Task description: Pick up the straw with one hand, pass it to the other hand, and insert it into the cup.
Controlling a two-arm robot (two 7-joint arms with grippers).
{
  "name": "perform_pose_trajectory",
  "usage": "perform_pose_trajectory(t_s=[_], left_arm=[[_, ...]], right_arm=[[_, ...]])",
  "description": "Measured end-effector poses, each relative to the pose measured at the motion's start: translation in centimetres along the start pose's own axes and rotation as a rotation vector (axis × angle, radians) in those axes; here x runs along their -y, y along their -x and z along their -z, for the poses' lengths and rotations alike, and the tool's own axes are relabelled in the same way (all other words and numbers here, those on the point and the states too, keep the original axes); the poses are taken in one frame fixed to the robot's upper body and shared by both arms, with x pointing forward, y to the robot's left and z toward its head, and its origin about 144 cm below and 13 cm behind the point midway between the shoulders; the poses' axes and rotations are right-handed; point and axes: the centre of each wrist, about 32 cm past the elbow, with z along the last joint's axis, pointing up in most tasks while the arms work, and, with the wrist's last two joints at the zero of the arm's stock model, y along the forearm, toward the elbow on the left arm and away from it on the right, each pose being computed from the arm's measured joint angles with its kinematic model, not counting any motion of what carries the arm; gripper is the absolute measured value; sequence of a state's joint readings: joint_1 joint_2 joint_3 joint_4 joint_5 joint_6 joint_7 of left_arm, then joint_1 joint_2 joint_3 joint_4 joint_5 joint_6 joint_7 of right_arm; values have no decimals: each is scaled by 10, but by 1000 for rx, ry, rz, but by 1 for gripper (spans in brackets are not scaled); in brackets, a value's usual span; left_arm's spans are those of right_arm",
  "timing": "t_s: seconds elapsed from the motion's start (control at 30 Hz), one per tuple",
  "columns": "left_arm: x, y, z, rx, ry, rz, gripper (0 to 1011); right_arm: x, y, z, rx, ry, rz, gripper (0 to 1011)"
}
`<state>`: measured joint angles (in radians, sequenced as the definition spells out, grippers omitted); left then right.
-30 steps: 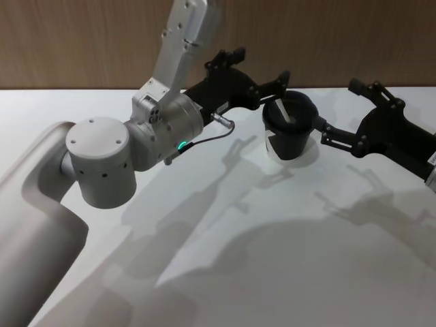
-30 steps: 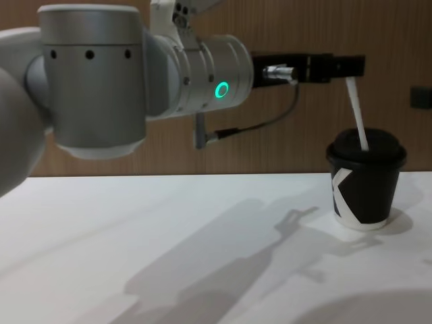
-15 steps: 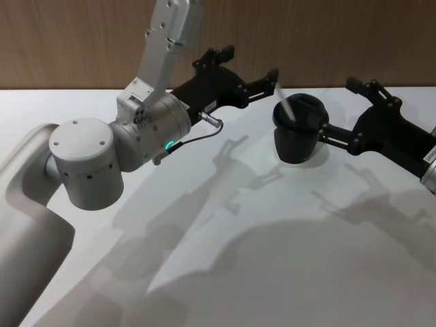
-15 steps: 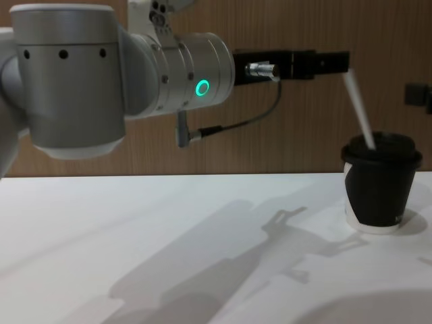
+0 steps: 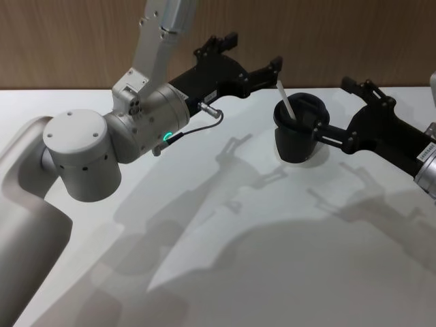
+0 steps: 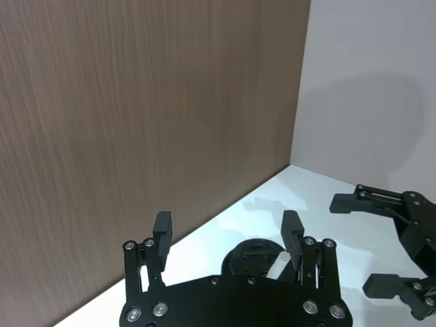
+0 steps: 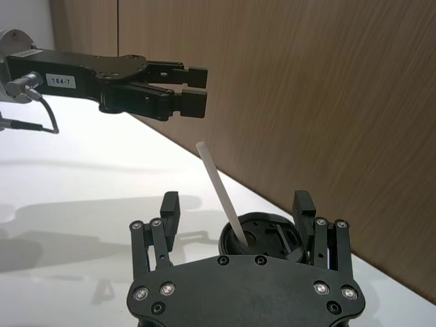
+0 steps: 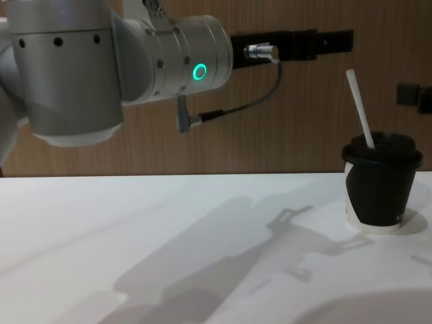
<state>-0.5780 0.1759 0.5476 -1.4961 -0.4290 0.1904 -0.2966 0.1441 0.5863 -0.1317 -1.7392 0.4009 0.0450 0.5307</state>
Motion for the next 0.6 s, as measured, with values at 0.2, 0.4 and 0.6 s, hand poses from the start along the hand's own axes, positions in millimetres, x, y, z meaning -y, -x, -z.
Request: perform_pose_trajectory(t_s=[0.2,0.4,0.6], left_arm=[[1,0,0,2,2,10,1003],[0,0,1,11,-12,14,1003],[-2,2,4,18,-41,14,1004]], right_arm=[[-2,-1,1,-9,0,1,1001],[-3,-2,1,-16,-2,7,1001],[-4,-3,2,-25,-3,14,1001]])
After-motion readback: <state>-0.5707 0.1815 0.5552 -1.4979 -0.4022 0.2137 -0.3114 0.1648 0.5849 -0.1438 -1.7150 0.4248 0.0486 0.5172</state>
